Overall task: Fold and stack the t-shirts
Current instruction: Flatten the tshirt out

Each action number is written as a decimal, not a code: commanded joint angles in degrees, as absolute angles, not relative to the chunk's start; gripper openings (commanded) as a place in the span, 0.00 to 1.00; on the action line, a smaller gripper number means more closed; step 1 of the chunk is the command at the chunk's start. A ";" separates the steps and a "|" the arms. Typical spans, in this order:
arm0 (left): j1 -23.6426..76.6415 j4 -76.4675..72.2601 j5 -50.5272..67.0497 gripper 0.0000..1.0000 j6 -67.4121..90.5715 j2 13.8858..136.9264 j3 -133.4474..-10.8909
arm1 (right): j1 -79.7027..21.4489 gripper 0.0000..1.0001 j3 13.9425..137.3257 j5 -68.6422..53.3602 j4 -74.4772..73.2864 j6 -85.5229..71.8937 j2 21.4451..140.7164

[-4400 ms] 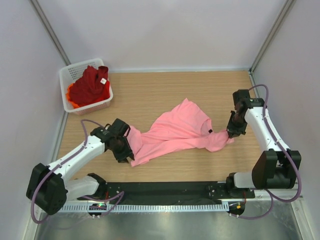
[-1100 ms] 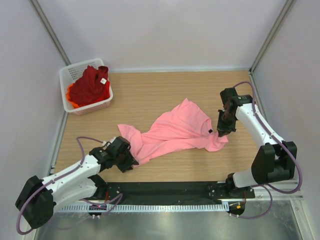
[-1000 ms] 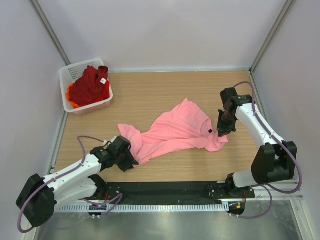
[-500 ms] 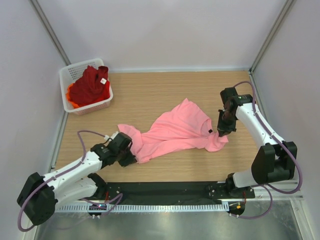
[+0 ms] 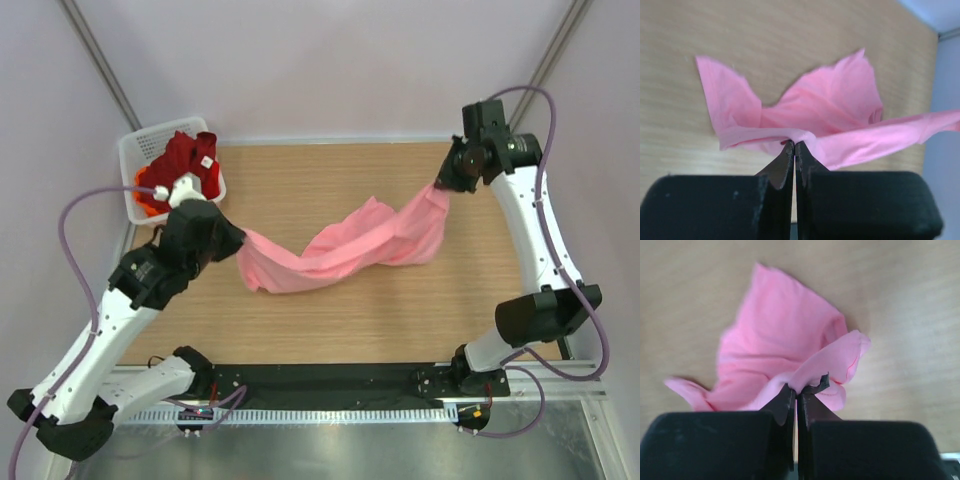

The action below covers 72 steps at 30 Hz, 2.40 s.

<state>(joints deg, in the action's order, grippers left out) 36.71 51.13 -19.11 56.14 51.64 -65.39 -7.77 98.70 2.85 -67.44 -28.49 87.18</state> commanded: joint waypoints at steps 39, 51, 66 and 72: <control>15.12 62.04 -11.42 0.00 53.78 29.37 -45.90 | -7.29 0.01 58.81 -15.03 -62.05 -34.19 58.62; 15.03 63.20 -12.66 0.00 56.43 35.94 -46.41 | -8.79 0.01 49.66 -14.24 -63.11 -29.62 63.63; 15.03 58.98 -14.06 0.00 50.98 40.42 -61.91 | -8.88 0.01 73.50 -9.85 -63.54 -30.23 63.20; 15.12 59.06 -16.09 0.00 44.57 45.35 -77.33 | -8.88 0.01 92.25 -9.67 -66.96 -32.69 66.96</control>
